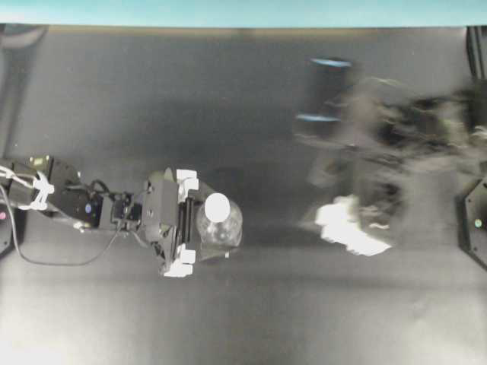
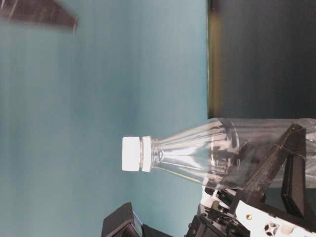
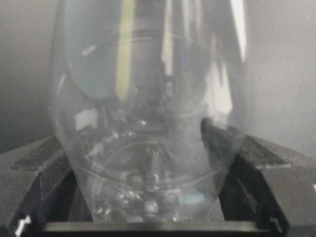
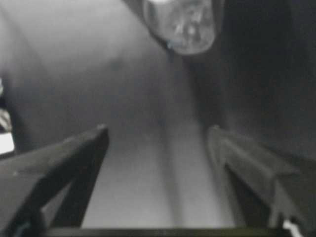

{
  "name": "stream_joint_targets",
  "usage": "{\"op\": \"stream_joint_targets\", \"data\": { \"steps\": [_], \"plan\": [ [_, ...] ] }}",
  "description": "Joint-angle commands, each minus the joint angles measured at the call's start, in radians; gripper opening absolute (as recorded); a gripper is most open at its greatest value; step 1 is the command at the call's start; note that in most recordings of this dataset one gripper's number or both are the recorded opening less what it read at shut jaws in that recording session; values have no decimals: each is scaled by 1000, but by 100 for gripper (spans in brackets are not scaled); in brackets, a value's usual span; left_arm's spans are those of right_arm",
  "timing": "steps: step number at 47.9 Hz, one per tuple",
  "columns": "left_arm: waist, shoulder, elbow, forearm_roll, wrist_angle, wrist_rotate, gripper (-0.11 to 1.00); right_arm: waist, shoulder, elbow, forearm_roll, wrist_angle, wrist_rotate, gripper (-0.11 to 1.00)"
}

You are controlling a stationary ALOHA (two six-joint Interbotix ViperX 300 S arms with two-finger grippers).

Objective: Open the bottle cap by holding the bottle with the left arm and twisting the cap with the right arm.
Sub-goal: 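Swing the right gripper over and close it on the white cap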

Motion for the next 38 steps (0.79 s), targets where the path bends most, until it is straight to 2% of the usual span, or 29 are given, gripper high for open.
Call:
{"op": "stream_joint_targets", "data": {
  "steps": [1, 5, 17, 20, 28, 38],
  "plan": [
    [0, -3, -11, 2, -5, 2, 81, -15, 78, -114, 15, 34, 14, 83],
    [0, -3, -12, 2, -3, 0, 81, -20, 169, -235, 28, 80, 77, 83],
    [-2, -3, -12, 3, -2, -2, 81, -40, 394, -518, 28, 356, 436, 82],
    [0, -3, -12, 3, 0, -2, 81, -40, 433, -565, 26, 403, 479, 82],
    [0, -3, -11, 3, 0, 0, 81, -40, 506, -623, 26, 414, 502, 82],
    [0, -3, -11, 3, 2, 0, 81, -37, 546, -618, 26, 413, 499, 81]
  ]
}}
